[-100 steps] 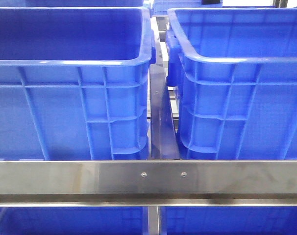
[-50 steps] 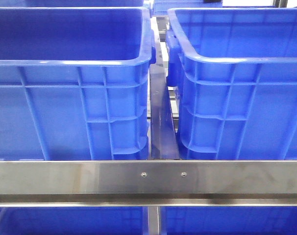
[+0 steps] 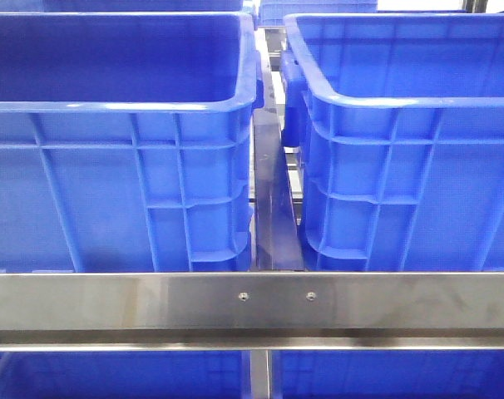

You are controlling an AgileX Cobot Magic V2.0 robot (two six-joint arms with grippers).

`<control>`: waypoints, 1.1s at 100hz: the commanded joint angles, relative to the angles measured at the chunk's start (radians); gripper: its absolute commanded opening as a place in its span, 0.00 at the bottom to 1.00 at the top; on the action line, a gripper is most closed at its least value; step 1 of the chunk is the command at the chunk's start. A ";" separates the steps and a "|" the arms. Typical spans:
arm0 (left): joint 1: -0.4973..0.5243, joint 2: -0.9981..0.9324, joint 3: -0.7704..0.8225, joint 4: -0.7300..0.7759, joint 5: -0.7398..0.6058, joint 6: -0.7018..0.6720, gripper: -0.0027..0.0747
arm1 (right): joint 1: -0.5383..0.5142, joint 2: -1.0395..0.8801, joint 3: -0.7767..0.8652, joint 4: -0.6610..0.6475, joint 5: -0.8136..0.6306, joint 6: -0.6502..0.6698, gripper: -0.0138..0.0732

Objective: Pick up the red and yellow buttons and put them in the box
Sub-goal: 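Grasp the yellow button cap with the right gripper and release the left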

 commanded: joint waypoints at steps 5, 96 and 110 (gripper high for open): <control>0.085 -0.052 -0.017 0.024 -0.058 -0.033 0.66 | -0.020 -0.048 -0.032 0.115 0.066 -0.014 0.33; 0.583 -0.692 0.437 -0.004 -0.058 -0.034 0.30 | -0.020 -0.050 -0.032 0.113 -0.006 -0.047 0.33; 0.583 -0.731 0.450 -0.004 -0.058 -0.034 0.06 | -0.020 -0.050 -0.034 0.113 -0.067 -0.069 0.33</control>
